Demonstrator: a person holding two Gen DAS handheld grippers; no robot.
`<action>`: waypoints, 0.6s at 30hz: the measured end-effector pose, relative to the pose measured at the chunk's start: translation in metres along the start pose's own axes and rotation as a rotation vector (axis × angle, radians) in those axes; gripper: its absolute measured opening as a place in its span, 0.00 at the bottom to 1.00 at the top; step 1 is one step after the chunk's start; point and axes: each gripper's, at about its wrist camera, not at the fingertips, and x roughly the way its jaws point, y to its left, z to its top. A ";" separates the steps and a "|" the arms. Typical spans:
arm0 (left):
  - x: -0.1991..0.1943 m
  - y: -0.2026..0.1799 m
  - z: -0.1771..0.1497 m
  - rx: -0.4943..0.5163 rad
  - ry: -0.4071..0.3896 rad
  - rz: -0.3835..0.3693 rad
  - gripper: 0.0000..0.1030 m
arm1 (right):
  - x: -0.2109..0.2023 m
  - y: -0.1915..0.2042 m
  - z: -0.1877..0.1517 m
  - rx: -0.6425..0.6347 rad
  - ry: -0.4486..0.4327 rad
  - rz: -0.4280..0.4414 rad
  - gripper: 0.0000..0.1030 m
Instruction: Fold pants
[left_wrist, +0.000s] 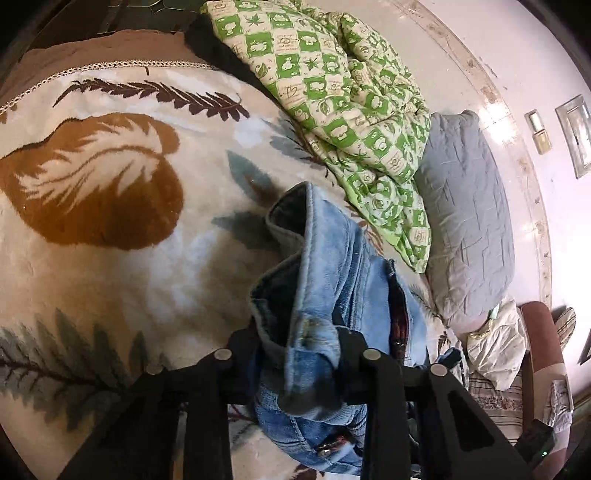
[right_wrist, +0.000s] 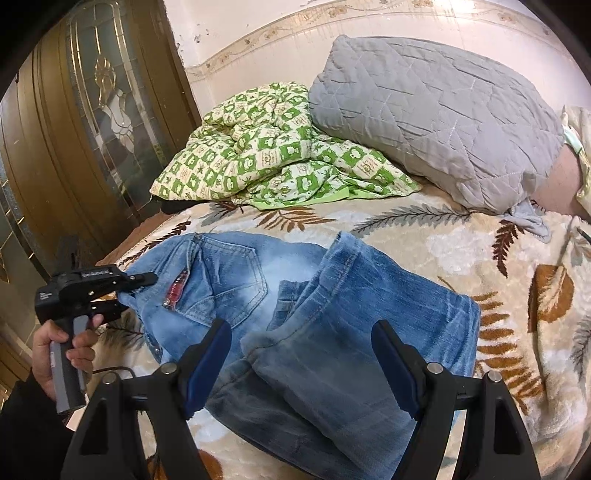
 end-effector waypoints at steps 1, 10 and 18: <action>0.000 0.000 0.000 0.001 0.001 0.008 0.30 | 0.000 -0.002 0.000 0.003 0.000 -0.002 0.78; -0.011 -0.036 -0.009 0.194 -0.095 0.106 0.25 | -0.009 -0.023 -0.008 0.020 -0.002 -0.080 0.78; -0.039 -0.090 -0.028 0.400 -0.212 0.112 0.22 | -0.019 -0.059 -0.025 0.085 -0.017 -0.149 0.78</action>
